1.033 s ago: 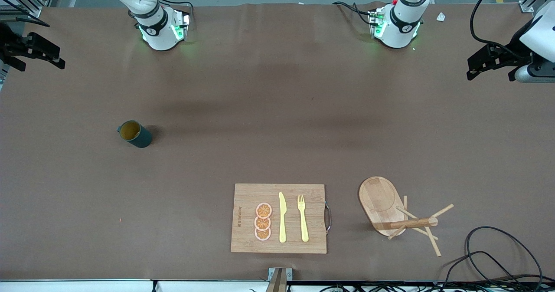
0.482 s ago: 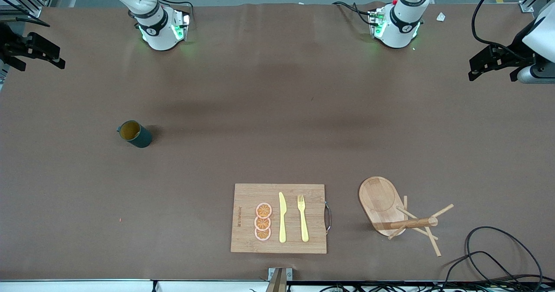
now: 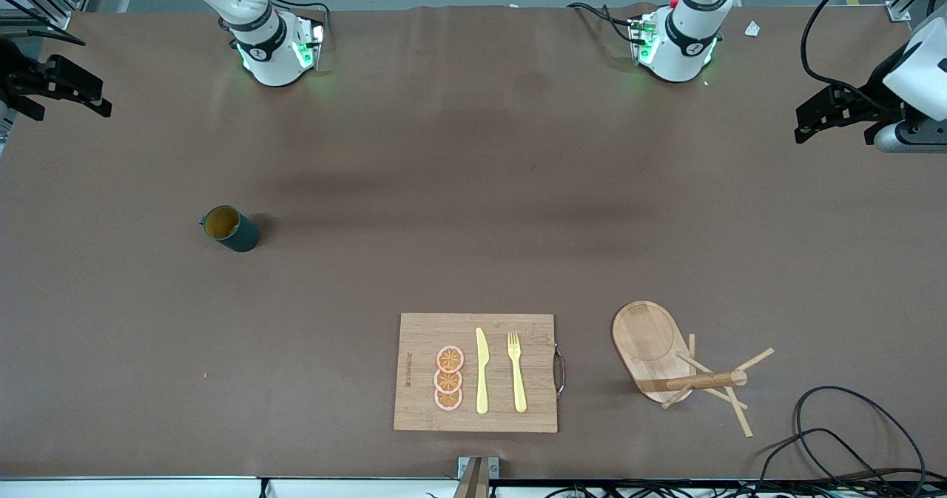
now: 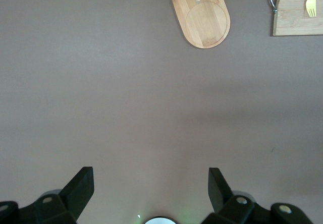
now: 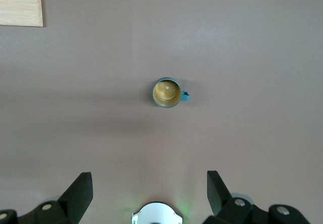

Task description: Pass cup and hang on rack

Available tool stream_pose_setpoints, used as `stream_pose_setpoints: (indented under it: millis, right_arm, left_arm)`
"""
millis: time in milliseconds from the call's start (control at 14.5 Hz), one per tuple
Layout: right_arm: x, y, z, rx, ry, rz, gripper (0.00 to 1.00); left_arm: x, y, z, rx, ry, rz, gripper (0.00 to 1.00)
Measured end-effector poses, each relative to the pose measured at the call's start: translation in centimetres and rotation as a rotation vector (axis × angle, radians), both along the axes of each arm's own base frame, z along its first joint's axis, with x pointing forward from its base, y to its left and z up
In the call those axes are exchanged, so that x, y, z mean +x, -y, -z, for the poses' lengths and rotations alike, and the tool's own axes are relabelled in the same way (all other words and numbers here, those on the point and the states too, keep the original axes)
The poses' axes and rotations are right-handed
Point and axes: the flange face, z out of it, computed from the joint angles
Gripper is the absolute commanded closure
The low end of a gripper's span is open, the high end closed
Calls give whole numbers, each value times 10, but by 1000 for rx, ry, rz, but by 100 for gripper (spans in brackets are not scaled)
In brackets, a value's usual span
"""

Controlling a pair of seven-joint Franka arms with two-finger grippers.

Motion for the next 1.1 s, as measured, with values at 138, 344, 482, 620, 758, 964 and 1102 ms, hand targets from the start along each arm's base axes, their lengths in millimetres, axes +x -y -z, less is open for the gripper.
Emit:
stream_pose_setpoints:
  millis: [138, 344, 482, 620, 758, 964, 1102]
  right_arm:
    - [0, 0, 0, 0, 0, 0, 0]
    - [0, 0, 0, 0, 0, 0, 0]
    - [0, 0, 0, 0, 0, 0, 0]
    - [0, 0, 0, 0, 0, 0, 0]
    - [0, 0, 0, 0, 0, 0, 0]
    - [0, 0, 0, 0, -1, 0, 0]
    - [0, 0, 0, 0, -1, 0, 0]
  left_arm:
    - [0, 1, 0, 0, 1, 2, 0]
    - [0, 3, -1, 0, 3, 6, 0]
    - [0, 4, -2, 0, 4, 8, 0]
    - [0, 6, -2, 0, 4, 11, 0]
    - [-1, 10, -2, 0, 4, 18, 0]
    - [-1, 13, -1, 0, 2, 23, 0]
    - [-1, 13, -1, 0, 2, 23, 0]
